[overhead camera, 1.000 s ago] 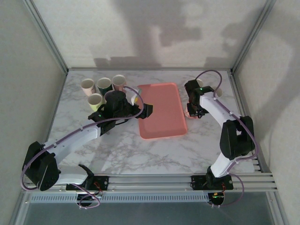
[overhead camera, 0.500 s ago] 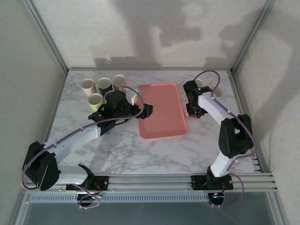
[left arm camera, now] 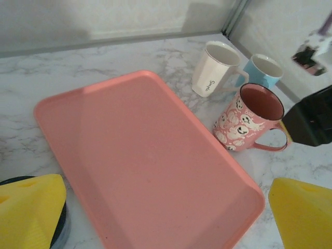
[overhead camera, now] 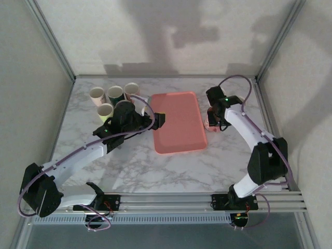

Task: Turn the mug right side up

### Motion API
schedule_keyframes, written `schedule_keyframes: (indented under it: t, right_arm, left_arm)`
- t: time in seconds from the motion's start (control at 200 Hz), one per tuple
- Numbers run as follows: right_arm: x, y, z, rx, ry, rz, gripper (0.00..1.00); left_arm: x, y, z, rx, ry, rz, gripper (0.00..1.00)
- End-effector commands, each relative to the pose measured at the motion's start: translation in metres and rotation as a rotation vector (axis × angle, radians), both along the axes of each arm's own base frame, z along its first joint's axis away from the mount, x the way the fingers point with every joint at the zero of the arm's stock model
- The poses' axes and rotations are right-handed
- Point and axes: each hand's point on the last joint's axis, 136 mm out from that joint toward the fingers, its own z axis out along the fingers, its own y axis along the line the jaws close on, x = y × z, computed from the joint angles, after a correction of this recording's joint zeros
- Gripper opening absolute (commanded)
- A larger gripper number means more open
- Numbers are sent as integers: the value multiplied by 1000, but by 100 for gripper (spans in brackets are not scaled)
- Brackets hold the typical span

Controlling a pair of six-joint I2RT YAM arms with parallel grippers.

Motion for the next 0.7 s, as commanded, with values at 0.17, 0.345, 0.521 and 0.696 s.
schedule_keyframes:
  t: [0.17,0.345,0.521,0.696]
  right_arm:
    - [0,47,74,322,-322,223,75]
    - [5,43,92,341,-416,230,99]
    - [14,37,99,346,-436,215,99]
    - [22,36,107,363,-497,223,99]
  left_arm:
    - [0,32,19,-28,-68,158,99]
    - [3,63,21,-13,-94,299,100]
    - [7,100,25,7,-137,434,100]
    - [17,138,25,34,-167,534,99]
